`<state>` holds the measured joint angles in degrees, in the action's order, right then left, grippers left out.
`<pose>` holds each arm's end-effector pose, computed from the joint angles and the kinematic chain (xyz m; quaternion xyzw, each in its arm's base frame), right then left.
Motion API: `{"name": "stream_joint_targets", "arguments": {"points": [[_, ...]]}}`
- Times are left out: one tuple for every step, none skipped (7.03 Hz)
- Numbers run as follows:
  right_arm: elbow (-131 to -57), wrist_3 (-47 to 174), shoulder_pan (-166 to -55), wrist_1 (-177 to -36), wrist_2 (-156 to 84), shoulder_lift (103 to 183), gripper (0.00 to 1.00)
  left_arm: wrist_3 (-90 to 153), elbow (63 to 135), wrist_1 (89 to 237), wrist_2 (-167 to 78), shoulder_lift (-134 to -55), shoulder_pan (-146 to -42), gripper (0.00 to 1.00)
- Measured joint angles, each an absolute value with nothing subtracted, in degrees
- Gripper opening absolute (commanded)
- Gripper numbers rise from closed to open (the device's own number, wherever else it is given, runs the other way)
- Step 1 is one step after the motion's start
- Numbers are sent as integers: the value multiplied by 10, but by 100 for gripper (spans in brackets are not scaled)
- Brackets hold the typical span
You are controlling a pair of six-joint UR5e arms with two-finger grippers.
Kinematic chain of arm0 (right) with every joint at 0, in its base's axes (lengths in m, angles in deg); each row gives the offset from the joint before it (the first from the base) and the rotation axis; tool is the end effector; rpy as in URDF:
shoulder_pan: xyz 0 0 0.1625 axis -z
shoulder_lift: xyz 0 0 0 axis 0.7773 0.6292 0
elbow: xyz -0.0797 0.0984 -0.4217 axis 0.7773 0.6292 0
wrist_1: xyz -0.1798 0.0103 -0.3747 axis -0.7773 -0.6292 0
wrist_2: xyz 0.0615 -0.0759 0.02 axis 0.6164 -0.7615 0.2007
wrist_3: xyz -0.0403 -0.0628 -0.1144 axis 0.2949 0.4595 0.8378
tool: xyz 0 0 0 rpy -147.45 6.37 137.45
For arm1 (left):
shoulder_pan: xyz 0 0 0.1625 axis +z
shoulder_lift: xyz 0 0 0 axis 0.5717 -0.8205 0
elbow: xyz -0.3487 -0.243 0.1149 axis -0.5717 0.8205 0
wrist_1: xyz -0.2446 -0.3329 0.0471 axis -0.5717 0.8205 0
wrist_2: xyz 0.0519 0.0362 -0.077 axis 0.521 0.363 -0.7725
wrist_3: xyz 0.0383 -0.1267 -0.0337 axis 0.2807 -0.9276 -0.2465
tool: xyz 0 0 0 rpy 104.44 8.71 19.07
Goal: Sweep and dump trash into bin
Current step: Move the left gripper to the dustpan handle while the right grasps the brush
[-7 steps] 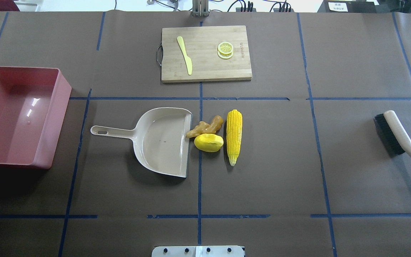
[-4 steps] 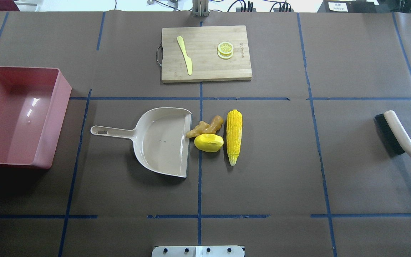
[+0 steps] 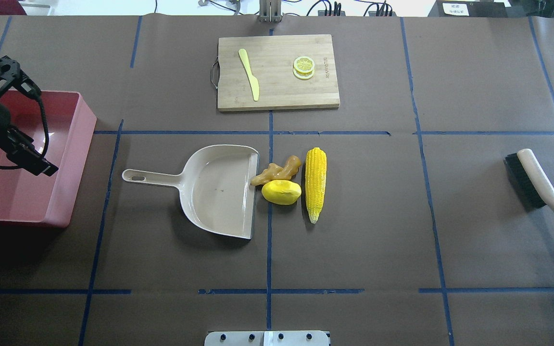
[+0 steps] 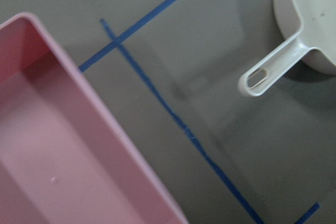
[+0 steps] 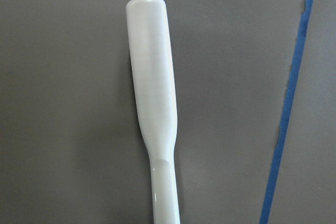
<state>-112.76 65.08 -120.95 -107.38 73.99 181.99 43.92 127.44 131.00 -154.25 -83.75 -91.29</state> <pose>-0.0903 -0.3656 0.6311 0.0065 -0.3813 -0.0876 0.9203 0.2503 -0.4548 0.3869 0.1469 0.4038 0.3386 0.8371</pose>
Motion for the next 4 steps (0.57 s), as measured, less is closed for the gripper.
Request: {"name": "stream_joint_targets", "arguments": {"points": [[-1126,643,-1184,-1073,725,1821,99,438,1274,1309,-1535,-850,-900,100],[-1124,637,-1161,-1073,711,1822,99,438,1274,1308,-1533,-860,-891,100],[-1120,633,-1144,-1073,700,1824,98,438,1274,1308,-1534,-864,-885,100],[-1111,631,-1130,-1070,695,1825,97,438,1275,1308,-1535,-866,-882,100]]}}
